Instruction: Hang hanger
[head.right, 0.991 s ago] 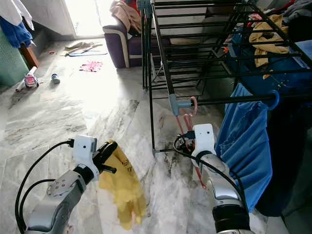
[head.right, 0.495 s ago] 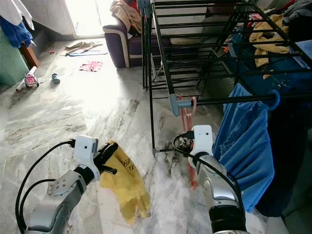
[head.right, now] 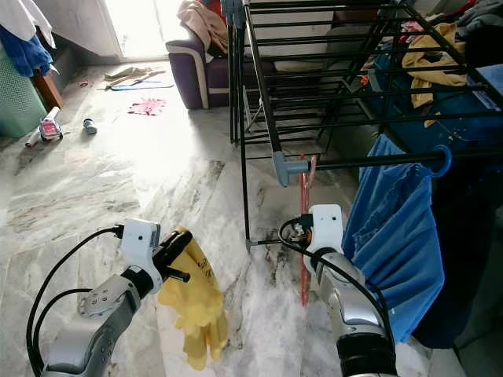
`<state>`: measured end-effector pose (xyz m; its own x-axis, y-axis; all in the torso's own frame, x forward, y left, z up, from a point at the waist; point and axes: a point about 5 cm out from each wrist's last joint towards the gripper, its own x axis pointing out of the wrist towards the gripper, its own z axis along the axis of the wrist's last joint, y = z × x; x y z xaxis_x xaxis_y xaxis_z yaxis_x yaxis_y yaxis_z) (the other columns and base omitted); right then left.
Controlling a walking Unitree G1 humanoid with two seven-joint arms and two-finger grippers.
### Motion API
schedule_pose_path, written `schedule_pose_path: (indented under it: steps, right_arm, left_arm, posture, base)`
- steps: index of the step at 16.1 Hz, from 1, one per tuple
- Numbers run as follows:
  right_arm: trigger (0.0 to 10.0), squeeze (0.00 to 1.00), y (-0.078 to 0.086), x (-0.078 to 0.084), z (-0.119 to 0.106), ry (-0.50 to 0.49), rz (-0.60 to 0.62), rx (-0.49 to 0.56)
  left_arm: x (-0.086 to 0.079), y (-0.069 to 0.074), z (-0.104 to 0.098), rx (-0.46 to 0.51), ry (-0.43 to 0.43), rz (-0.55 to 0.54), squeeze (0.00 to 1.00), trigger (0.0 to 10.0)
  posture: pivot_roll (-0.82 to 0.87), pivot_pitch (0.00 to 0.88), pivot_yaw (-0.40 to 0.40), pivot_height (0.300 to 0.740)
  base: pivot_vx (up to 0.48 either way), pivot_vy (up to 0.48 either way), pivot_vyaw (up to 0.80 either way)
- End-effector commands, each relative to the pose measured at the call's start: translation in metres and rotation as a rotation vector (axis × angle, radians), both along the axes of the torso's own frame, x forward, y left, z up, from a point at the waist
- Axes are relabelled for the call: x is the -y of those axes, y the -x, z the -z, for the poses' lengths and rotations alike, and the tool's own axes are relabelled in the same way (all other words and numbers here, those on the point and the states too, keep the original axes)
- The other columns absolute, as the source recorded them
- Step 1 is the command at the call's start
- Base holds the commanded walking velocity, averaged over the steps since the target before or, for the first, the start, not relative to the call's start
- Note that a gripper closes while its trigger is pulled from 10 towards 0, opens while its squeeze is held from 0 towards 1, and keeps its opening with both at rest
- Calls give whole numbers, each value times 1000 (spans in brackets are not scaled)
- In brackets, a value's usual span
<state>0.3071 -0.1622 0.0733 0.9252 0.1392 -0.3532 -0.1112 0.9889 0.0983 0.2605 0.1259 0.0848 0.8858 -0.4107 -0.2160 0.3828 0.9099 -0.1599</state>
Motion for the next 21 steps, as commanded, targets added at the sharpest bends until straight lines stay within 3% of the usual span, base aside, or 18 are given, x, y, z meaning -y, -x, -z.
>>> schedule_pose_path:
  steps: [1, 12, 13, 14, 15, 16, 17, 18, 19, 21]
  right_arm:
    - [0, 0, 2, 0, 0, 6, -5, -7]
    - [0, 0, 9, 9, 2, 32, -75, -13]
    - [1294, 0, 9, 12, 2, 45, -56, -6]
    - [4078, 0, 9, 14, 1, 53, -41, 8]
    - [10000, 0, 8, 16, -1, 52, -35, 26]
    - [10000, 0, 9, 17, -1, 76, -39, 24]
    - [10000, 161, 10, 17, -1, 63, -36, 23]
    - [10000, 941, 10, 18, 0, 68, -34, 23]
    - [10000, 1000, 11, 20, 0, 83, -26, 23]
    - [10000, 1000, 10, 22, 0, 92, -10, 26]
  left_arm:
    - [-1, -4, -6, 24, -11, 6, 0, 10000]
    - [-1, -4, -5, 15, -18, 6, 0, 10000]
    - [-1, -4, -5, 15, -18, 6, 0, 10000]
    - [-1, -4, -5, 14, -18, 6, 0, 10000]
    - [-1, -4, -5, 14, -19, 7, 0, 10000]
    - [-1, -4, -5, 13, -21, 7, 0, 10000]
    - [-1, -4, -5, 14, -21, 8, 0, 10000]
    - [-1, -4, -5, 13, -21, 8, 0, 10000]
    - [-1, -4, -4, 12, -22, 8, 0, 10000]
    - [0, -4, -4, 12, -22, 8, 0, 10000]
  posture:
    - [1, 46, 11, 740]
    - [-1, 46, 15, 740]
    - [-1, 46, 15, 740]
    - [-1, 47, 16, 740]
    - [-2, 47, 17, 740]
    - [-3, 46, 17, 740]
    - [-2, 46, 17, 740]
    - [-2, 46, 17, 740]
    - [-3, 47, 18, 740]
    - [-3, 47, 16, 740]
  base:
    - [0, 0, 0]
    - [0, 0, 0]
    - [0, 0, 0]
    - [0, 0, 0]
    - [0, 0, 0]
    - [0, 0, 0]
    - [0, 0, 0]
    - [0, 0, 0]
    - [0, 0, 0]
    - [0, 0, 0]
